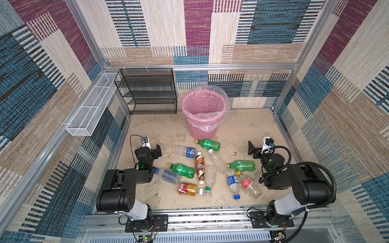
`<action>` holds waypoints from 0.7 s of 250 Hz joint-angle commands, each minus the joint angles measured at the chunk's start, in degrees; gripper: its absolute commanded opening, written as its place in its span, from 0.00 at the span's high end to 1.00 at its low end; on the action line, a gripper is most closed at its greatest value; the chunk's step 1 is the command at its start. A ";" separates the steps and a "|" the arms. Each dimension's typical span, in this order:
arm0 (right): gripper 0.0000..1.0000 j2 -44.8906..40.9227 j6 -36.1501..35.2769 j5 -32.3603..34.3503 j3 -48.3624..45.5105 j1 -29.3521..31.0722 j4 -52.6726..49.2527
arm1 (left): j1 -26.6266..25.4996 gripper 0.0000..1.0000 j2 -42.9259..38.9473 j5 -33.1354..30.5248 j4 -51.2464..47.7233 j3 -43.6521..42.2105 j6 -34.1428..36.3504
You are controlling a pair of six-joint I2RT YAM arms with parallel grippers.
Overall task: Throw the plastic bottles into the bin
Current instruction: 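Raise both grippers from rest and move them over the bottle pile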
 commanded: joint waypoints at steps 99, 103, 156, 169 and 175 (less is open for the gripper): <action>0.01 -0.28 0.47 0.25 0.08 0.00 1.80 | 0.02 0.02 0.01 1.01 0.63 0.29 0.20; 0.01 -0.77 0.51 0.50 -0.01 -0.03 1.52 | 0.02 0.04 -0.05 1.11 0.87 0.29 0.22; 0.02 -18.25 9.22 10.58 15.46 0.57 -39.17 | 0.02 0.14 -15.06 -5.01 -28.31 10.28 -5.04; 0.05 -20.03 11.38 9.91 19.93 0.57 -45.92 | -0.03 0.18 -18.16 -4.84 -35.08 13.99 -7.89; 0.07 -20.95 12.86 9.94 21.75 0.57 -48.76 | -0.05 0.21 -19.31 -4.33 -38.12 15.81 -9.42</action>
